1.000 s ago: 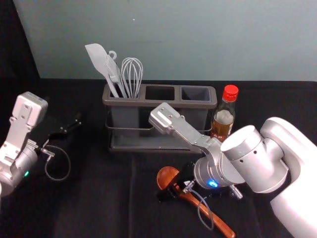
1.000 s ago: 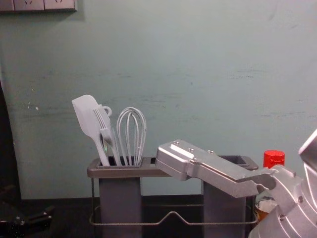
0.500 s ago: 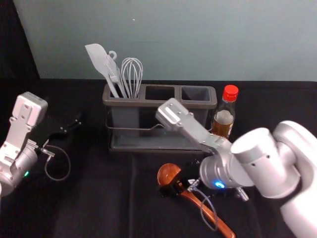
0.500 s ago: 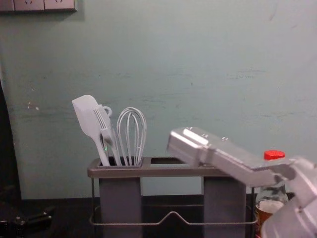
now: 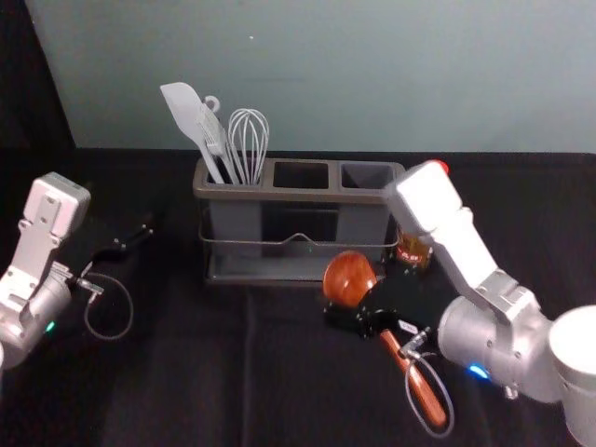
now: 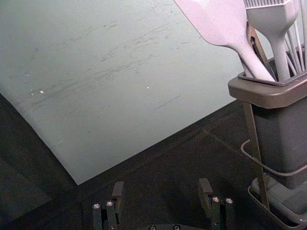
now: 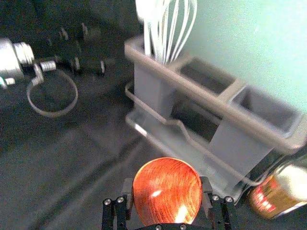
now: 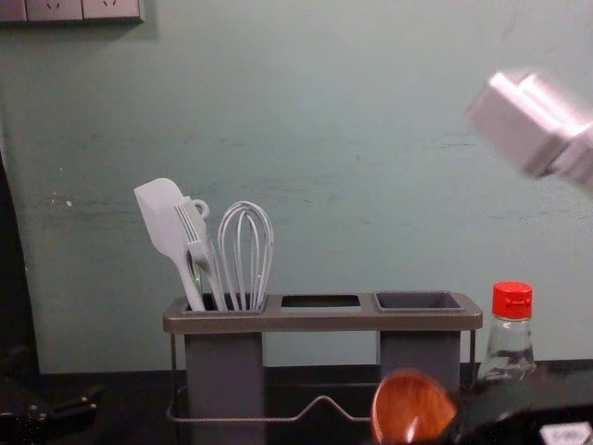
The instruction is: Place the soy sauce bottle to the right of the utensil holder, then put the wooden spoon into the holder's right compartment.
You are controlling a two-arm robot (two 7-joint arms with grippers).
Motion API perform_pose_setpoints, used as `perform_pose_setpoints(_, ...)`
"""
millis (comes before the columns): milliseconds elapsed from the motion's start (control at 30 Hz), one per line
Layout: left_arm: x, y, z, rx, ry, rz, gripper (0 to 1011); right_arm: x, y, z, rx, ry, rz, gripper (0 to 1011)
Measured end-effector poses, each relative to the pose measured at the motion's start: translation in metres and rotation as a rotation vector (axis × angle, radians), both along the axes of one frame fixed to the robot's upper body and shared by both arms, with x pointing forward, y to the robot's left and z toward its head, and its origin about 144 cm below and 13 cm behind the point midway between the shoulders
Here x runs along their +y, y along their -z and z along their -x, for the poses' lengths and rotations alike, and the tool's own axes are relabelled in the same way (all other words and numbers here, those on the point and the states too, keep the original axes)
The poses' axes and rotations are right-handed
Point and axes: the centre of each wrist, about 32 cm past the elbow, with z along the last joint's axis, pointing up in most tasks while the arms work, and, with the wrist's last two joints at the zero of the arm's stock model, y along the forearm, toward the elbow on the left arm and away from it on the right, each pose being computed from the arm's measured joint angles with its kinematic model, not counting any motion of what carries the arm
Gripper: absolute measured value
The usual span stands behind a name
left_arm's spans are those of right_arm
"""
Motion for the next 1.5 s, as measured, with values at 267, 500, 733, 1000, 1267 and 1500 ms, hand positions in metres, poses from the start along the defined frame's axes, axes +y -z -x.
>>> perform_pose_setpoints(267, 0.000, 0.000, 0.000, 0.000, 0.000, 0.000, 1000, -0.018, 0.009, 0.024, -0.217, 0.004, -0.098, 837)
perform_pose_setpoints(500, 0.000, 0.000, 0.000, 0.000, 0.000, 0.000, 1000, -0.027, 0.028, 0.034, -0.403, -0.007, -0.162, 836)
perform_pose_setpoints(733, 0.000, 0.000, 0.000, 0.000, 0.000, 0.000, 1000, -0.033, 0.053, 0.033, -0.563, -0.045, -0.237, 837)
perform_pose_setpoints(1000, 0.000, 0.000, 0.000, 0.000, 0.000, 0.000, 1000, -0.033, 0.055, 0.033, -0.577, -0.046, -0.243, 836)
perform_pose_setpoints(1267, 0.000, 0.000, 0.000, 0.000, 0.000, 0.000, 1000, -0.033, 0.054, 0.033, -0.572, -0.044, -0.241, 837)
perform_pose_setpoints(1500, 0.000, 0.000, 0.000, 0.000, 0.000, 0.000, 1000, -0.033, 0.054, 0.032, -0.576, -0.044, -0.241, 836)
